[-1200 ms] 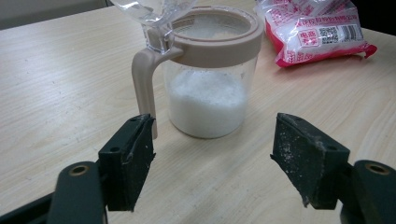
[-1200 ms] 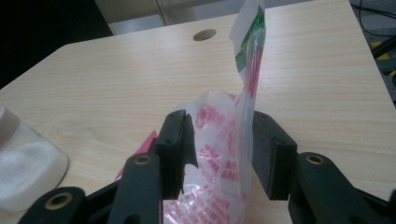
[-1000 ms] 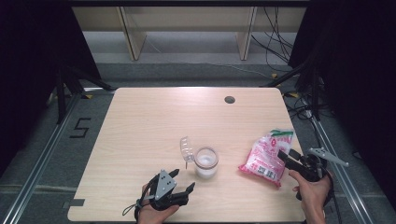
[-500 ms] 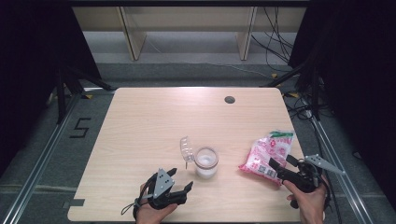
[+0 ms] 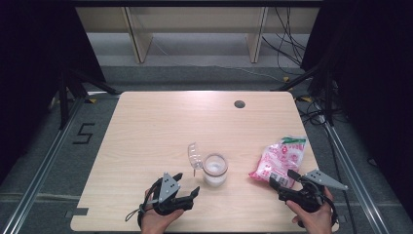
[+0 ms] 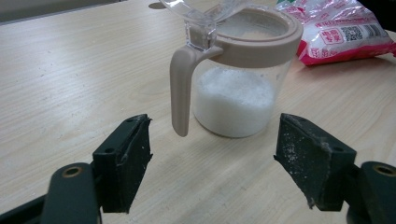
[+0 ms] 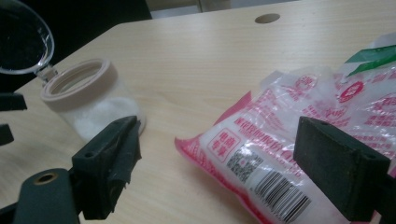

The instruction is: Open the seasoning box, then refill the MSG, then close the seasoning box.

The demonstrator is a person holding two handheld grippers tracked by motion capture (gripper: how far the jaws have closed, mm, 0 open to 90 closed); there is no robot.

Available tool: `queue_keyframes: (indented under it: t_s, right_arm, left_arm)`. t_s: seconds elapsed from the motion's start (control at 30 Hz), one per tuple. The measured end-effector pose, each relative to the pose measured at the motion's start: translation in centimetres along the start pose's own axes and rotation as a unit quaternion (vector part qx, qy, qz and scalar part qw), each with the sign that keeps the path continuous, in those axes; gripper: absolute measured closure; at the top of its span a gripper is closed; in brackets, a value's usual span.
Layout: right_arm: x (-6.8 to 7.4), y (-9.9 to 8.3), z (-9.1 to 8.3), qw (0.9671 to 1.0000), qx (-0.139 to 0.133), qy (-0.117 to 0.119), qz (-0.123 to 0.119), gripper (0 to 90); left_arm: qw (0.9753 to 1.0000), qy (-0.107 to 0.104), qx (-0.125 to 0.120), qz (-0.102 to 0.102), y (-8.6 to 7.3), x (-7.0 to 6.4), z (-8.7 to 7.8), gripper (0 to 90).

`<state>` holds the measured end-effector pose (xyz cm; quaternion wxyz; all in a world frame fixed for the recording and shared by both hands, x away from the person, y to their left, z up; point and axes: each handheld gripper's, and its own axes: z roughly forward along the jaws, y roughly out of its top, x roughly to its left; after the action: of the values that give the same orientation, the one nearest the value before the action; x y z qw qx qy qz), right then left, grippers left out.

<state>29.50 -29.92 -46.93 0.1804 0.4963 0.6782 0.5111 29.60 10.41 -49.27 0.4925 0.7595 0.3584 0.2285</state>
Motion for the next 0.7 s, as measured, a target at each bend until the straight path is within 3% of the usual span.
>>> queue_keyframes:
  t_s: [0.03,0.07,0.1,0.13,0.17,0.2,0.23,0.3,0.37,0.4,0.43,0.57,0.6,0.63,0.67,0.7]
  right_arm:
    - [0.1,-0.1,-0.1,1.0,0.007,-0.001,-0.006,15.7]
    - [0.2,-0.2,0.0,0.9999,0.011,0.002,-0.012,15.6]
    - [0.3,-0.4,0.0,0.9998,0.019,0.002,-0.011,15.6]
    - [0.9,-0.6,0.0,0.9997,0.019,0.01,0.011,15.7]
    - [0.8,-0.7,0.0,0.9996,0.023,0.015,-0.009,15.7]
    - [1.1,-0.8,-0.1,0.9996,0.029,0.005,0.0,15.7]
    - [0.9,-0.8,0.0,0.9992,0.032,0.01,-0.021,15.7]
    - [1.3,-1.0,-0.1,0.9991,0.036,0.016,-0.014,15.7]
    - [1.5,-1.2,-0.2,0.9986,0.045,0.018,-0.024,15.7]
    - [1.8,-1.4,-0.2,0.9988,0.042,0.017,-0.016,15.7]
    - [1.7,-1.4,-0.1,0.9986,0.04,0.018,-0.028,15.7]
    - [2.2,-1.8,-0.3,0.9975,0.056,0.024,-0.035,15.7]
    - [2.2,-1.9,-0.2,0.9975,0.05,0.031,-0.04,15.7]
    - [2.8,-2.0,-0.5,0.9972,0.068,0.03,-0.011,15.7]
    - [2.6,-2.1,-0.3,0.9971,0.056,0.035,-0.038,15.7]
    - [3.0,-2.2,-0.5,0.9969,0.065,0.031,-0.03,15.7]
  left_arm:
    - [1.0,0.001,0.002,0.006,0.1,0.1,0.0,25.9]
    - [1.0,0.002,0.003,-0.009,0.0,0.0,0.0,25.9]
    - [1.0,0.001,0.002,-0.006,0.1,0.1,0.1,25.9]
    - [1.0,0.004,0.0,0.004,0.1,0.3,0.1,25.8]
    - [1.0,0.004,0.0,0.0,0.1,0.3,0.1,25.8]
    - [1.0,0.005,-0.003,-0.003,0.2,0.4,0.1,25.8]
    - [1.0,0.003,-0.001,-0.004,0.2,0.5,0.1,25.8]
    - [1.0,0.005,-0.003,-0.005,0.3,0.6,0.1,25.7]
    - [0.9999,0.008,0.002,-0.008,0.4,0.6,0.0,25.6]
    - [0.9999,0.007,0.005,0.006,0.4,0.8,0.0,25.6]
    - [1.0,0.005,0.003,0.002,0.5,0.9,0.1,25.6]
    - [1.0,0.007,-0.001,-0.006,0.7,1.0,0.2,25.5]
    - [0.9999,0.009,0.005,-0.003,0.7,1.1,0.2,25.5]
    - [1.0,0.008,0.004,-0.001,0.8,1.2,0.2,25.5]
    - [0.9998,0.01,0.009,0.015,0.9,1.4,0.1,25.5]
    - [0.9997,0.01,0.009,0.02,1.0,1.4,0.1,25.6]
